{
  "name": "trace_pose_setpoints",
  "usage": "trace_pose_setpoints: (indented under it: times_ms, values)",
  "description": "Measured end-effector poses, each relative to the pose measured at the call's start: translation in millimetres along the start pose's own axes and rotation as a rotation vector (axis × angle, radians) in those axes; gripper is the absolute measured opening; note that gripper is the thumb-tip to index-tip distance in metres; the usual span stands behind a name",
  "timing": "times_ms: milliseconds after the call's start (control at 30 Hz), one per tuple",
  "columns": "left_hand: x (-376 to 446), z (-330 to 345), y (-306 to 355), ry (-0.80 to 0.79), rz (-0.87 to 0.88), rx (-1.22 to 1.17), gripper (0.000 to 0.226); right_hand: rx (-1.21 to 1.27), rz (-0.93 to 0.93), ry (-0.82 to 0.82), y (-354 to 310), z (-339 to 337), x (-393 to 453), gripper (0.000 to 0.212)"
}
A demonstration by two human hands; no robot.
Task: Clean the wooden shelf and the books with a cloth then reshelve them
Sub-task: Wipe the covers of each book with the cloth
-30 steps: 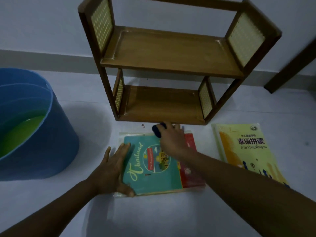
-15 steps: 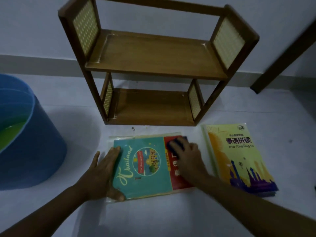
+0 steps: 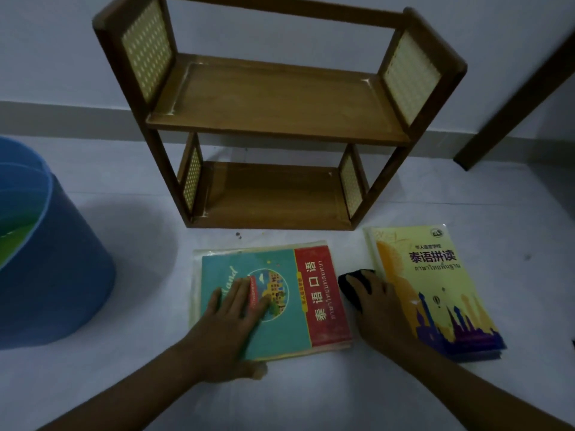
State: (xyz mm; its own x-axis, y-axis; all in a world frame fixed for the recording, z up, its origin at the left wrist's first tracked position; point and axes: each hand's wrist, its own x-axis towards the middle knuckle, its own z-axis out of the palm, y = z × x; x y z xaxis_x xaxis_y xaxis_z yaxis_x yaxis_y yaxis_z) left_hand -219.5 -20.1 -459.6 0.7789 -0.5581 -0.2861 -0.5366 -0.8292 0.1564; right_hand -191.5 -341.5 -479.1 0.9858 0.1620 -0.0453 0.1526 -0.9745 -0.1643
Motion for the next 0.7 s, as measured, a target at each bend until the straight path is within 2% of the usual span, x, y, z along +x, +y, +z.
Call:
trace_pose_setpoints:
  times_ms: [133,233,333,400,533,700]
  values:
    - [10,-2,3,-0.144,-0.034,0.066,0.106,0.075,0.116,-0.04,-7,1,-4,0.059]
    - [9,-7,-9,-0.068,0.05,0.039,0.081,0.103,0.029,-0.053,-1,1,-1,0.063]
    - [13,-28,-19,-0.009,0.098,0.029,0.073,0.118,0.019,-0.095,1,4,0,0.065]
    - [14,-32,-12,-0.121,0.093,0.001,0.083,0.115,0.016,-0.081,1,2,-1,0.065]
    - [8,-11,9,-0.2,0.045,0.105,0.112,0.12,-0.011,-0.033,-3,-3,-1,0.068]
    - [13,-18,3,-0.208,0.074,0.106,0.113,0.088,0.047,-0.072,1,-2,1,0.066]
